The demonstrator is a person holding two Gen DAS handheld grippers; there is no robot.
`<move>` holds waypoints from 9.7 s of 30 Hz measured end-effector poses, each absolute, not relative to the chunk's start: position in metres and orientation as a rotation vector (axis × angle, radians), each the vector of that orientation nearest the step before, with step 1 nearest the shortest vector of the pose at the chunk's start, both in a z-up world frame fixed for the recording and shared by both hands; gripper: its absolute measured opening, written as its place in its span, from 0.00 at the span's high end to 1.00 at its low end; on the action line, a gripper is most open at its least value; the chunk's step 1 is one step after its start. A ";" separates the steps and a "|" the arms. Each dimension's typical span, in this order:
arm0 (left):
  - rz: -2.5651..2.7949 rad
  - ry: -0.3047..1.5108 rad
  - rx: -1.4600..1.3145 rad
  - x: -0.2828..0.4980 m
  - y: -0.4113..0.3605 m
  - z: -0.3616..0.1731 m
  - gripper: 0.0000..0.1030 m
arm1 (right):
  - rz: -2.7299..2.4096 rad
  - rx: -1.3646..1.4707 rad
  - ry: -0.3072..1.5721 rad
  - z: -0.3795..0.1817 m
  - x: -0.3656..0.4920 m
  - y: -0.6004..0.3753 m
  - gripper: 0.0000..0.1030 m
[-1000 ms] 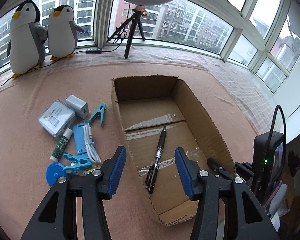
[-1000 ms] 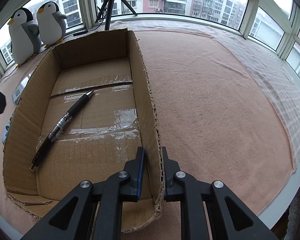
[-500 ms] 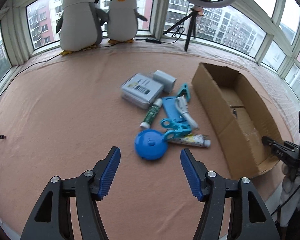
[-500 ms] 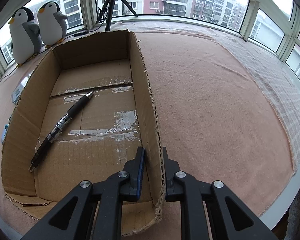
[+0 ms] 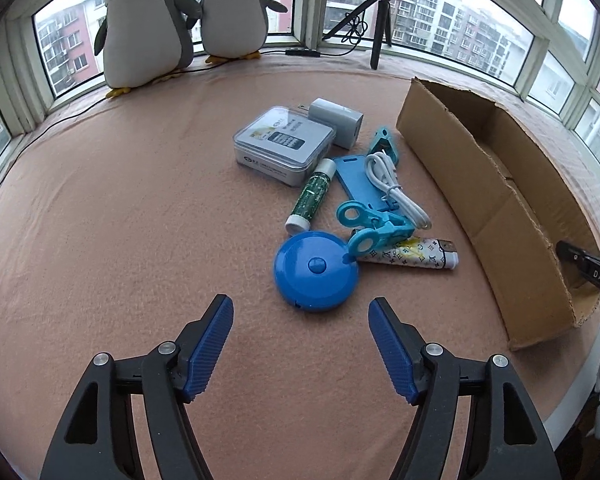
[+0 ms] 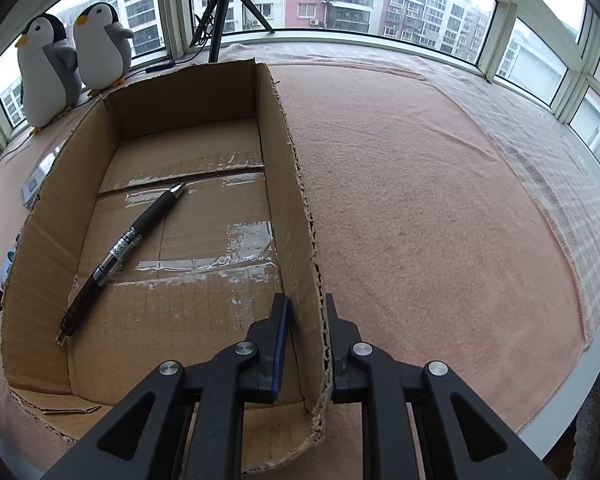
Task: Organize rigid objects
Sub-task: 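Move the left tool back toward the blue tape measure, then close the left tool on the blue tape measure, then carry the tape measure into the box and open the left tool, then move the left tool back toward the green glue stick, then close the left tool on the green glue stick, then carry the glue stick into the box and open the left tool, then move the left tool toward the clear boxed device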
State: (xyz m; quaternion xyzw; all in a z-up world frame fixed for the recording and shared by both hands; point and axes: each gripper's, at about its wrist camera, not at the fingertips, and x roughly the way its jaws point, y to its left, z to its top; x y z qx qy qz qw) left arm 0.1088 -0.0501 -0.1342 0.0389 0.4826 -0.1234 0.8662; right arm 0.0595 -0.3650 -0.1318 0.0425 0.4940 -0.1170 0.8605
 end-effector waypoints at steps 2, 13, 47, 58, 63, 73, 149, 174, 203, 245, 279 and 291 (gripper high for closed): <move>-0.251 1.012 0.088 0.114 -0.055 -0.136 0.29 | -0.245 0.091 1.036 -0.132 0.059 -0.366 0.85; -0.230 1.006 0.138 0.134 -0.067 -0.148 0.29 | -0.245 0.090 1.036 -0.132 0.059 -0.366 0.85; -0.319 0.900 0.098 0.095 -0.072 -0.096 0.48 | -0.248 0.087 1.031 -0.133 0.058 -0.369 0.85; -0.516 0.848 0.094 0.085 -0.148 -0.058 0.48 | -0.250 0.088 1.028 -0.132 0.059 -0.367 0.85; -0.578 0.868 0.092 0.083 -0.181 -0.063 0.48 | -0.249 0.087 1.028 -0.132 0.059 -0.367 0.85; -0.639 0.915 0.112 0.083 -0.221 -0.082 0.48 | -0.249 0.087 1.028 -0.132 0.059 -0.367 0.85; -0.355 1.126 -0.012 0.223 -0.076 -0.148 0.56 | -0.262 0.053 1.015 -0.133 0.062 -0.366 0.84; -0.311 1.125 -0.001 0.209 -0.061 -0.151 0.83 | -0.263 0.052 1.014 -0.133 0.062 -0.366 0.83; -0.551 0.960 -0.127 0.114 -0.135 -0.070 0.84 | -0.268 0.048 1.010 -0.132 0.062 -0.368 0.83; -0.651 0.994 -0.053 0.095 -0.194 -0.081 0.45 | -0.270 0.043 1.009 -0.133 0.062 -0.369 0.83; -0.429 0.944 0.299 0.219 -0.052 -0.132 0.16 | -0.313 -0.014 1.018 -0.132 0.068 -0.360 0.77; -0.509 0.977 0.360 0.261 -0.061 -0.149 0.16 | -0.342 -0.027 1.024 -0.132 0.068 -0.358 0.76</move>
